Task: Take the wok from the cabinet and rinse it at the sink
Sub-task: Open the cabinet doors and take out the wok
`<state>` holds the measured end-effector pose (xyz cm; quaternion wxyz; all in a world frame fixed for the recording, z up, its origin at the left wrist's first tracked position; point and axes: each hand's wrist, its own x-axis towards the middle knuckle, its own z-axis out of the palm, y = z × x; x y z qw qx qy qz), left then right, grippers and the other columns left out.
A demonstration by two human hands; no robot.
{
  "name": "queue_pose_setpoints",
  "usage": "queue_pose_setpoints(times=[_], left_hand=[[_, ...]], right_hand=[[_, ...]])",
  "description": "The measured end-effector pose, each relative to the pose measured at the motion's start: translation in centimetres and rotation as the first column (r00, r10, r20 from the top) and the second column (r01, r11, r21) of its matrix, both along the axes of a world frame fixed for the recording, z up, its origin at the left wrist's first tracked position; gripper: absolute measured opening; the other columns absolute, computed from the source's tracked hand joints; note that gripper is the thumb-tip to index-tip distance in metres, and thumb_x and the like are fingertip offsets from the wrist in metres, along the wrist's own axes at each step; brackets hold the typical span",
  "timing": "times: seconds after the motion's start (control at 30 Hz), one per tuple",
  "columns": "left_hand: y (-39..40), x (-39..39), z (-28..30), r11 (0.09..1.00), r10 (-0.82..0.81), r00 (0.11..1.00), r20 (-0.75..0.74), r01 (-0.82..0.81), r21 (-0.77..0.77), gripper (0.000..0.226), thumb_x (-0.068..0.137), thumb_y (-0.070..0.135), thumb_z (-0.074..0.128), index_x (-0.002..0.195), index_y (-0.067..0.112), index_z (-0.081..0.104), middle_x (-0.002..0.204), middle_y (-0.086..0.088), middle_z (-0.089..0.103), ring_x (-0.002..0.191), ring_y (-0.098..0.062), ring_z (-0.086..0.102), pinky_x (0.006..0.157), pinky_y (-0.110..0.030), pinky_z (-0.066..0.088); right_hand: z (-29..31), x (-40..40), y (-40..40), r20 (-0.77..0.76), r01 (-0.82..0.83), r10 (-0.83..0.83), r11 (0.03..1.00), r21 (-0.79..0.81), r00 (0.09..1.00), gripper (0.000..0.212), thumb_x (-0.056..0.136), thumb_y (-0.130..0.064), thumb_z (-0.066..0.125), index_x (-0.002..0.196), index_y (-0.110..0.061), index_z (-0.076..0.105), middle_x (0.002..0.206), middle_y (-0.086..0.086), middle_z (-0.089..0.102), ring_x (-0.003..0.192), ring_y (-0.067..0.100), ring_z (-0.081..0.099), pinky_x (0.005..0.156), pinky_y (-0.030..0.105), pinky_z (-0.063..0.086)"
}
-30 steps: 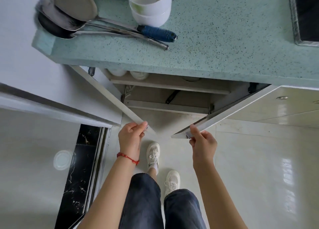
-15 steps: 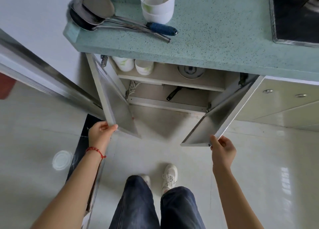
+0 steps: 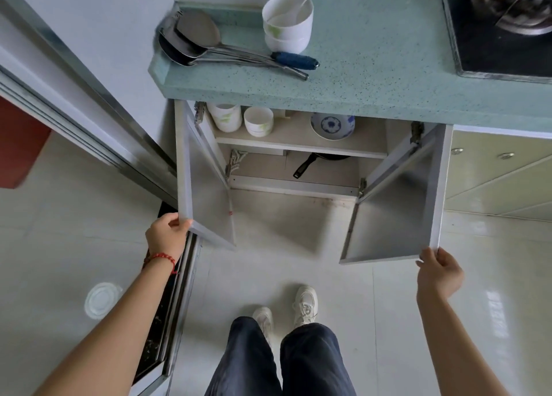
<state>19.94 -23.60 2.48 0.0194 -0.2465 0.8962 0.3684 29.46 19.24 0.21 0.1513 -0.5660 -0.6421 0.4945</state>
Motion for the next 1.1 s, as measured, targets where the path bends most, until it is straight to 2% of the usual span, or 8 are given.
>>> queue_pose_setpoints(times=[0.07, 0.17, 0.33, 0.4, 0.53, 0.6, 0.9, 1.1], left_hand=[[0.3, 0.7, 0.0, 0.992, -0.044, 0.998, -0.036, 0.04, -0.122, 0.027, 0.079, 0.007, 0.064, 0.102, -0.007, 0.063, 0.101, -0.029, 0.063, 0.093, -0.042, 0.06, 0.078, -0.043, 0.048], [2.0, 2.1, -0.1, 0.943, -0.246, 0.965, -0.092, 0.217, -0.253, 0.035, 0.078, 0.008, 0.065, 0.11, -0.005, 0.059, 0.108, -0.027, 0.061, 0.099, -0.043, 0.058, 0.082, -0.051, 0.048], [7.7, 4.4, 0.8, 0.724, -0.652, 0.756, -0.053, 0.601, -0.339, 0.045, 0.078, 0.029, 0.057, 0.112, 0.0, 0.059, 0.112, -0.02, 0.065, 0.103, -0.036, 0.062, 0.086, -0.049, 0.052], [9.7, 4.7, 1.0, 0.632, -0.726, 0.688, 0.005, 0.67, -0.39, 0.043, 0.076, 0.026, 0.063, 0.112, 0.004, 0.059, 0.111, -0.015, 0.066, 0.104, -0.032, 0.063, 0.086, -0.047, 0.052], [11.6, 3.6, 0.7, 0.525, -0.757, 0.637, 0.148, 0.727, -0.444, 0.047, 0.081, 0.04, 0.041, 0.112, 0.011, 0.06, 0.111, -0.006, 0.068, 0.104, -0.023, 0.065, 0.086, -0.042, 0.052], [12.3, 2.7, 0.0, 0.502, -0.751, 0.635, 0.182, 0.728, -0.467, 0.044, 0.08, 0.039, 0.051, 0.112, 0.01, 0.06, 0.111, -0.007, 0.068, 0.104, -0.024, 0.065, 0.086, -0.044, 0.051], [15.5, -2.9, -4.3, 0.522, -0.688, 0.676, 0.264, 0.713, -0.468, 0.051, 0.074, 0.033, 0.069, 0.115, 0.005, 0.058, 0.115, -0.012, 0.067, 0.107, -0.029, 0.063, 0.088, -0.047, 0.049], [16.4, -7.5, -10.2, 0.512, -0.69, 0.649, 0.321, 0.751, -0.417, 0.05, 0.083, 0.039, 0.052, 0.119, 0.004, 0.055, 0.118, -0.014, 0.065, 0.11, -0.031, 0.061, 0.09, -0.048, 0.048]], right_hand=[[0.3, 0.8, -0.4, -0.007, 0.031, -0.031, 0.999, 0.006, 0.999, 0.019, 0.077, -0.01, 0.054, 0.061, -0.019, 0.051, 0.061, -0.01, 0.059, 0.067, 0.022, 0.057, 0.059, 0.019, 0.045], [1.9, 1.6, -2.6, 0.046, -0.02, 0.019, 1.0, 0.023, 0.999, 0.027, 0.082, -0.014, 0.055, 0.109, -0.015, 0.061, 0.112, 0.008, 0.065, 0.098, 0.031, 0.062, 0.087, 0.036, 0.049], [4.3, 2.1, -8.4, 0.085, -0.376, 0.368, 0.919, 0.115, 0.926, 0.036, 0.089, -0.01, 0.055, 0.124, 0.0, 0.053, 0.118, 0.015, 0.06, 0.1, 0.031, 0.06, 0.084, 0.026, 0.039], [4.0, 1.9, -9.7, 0.167, -0.571, 0.548, 0.805, 0.163, 0.82, 0.039, 0.089, -0.013, 0.056, 0.126, -0.002, 0.051, 0.127, 0.019, 0.056, 0.111, 0.035, 0.056, 0.09, 0.036, 0.044], [3.8, 0.2, -10.6, 0.383, -0.867, 0.779, 0.465, 0.18, 0.497, 0.046, 0.092, -0.03, 0.047, 0.131, -0.004, 0.047, 0.138, 0.015, 0.05, 0.125, 0.032, 0.048, 0.102, 0.042, 0.04], [3.1, -1.0, -9.9, 0.432, -0.916, 0.807, 0.364, 0.171, 0.402, 0.06, 0.088, -0.042, 0.033, 0.132, -0.004, 0.046, 0.137, 0.016, 0.051, 0.126, 0.033, 0.048, 0.103, 0.041, 0.039], [-1.2, -8.8, -5.1, 0.495, -0.966, 0.83, 0.238, 0.104, 0.258, 0.049, 0.095, -0.029, 0.042, 0.139, -0.008, 0.035, 0.147, 0.011, 0.039, 0.136, 0.026, 0.033, 0.112, 0.037, 0.026], [-7.1, -13.3, -4.2, 0.5, -0.964, 0.827, 0.254, 0.079, 0.258, 0.05, 0.095, -0.029, 0.043, 0.139, -0.007, 0.035, 0.146, 0.012, 0.04, 0.136, 0.028, 0.034, 0.11, 0.037, 0.028]])
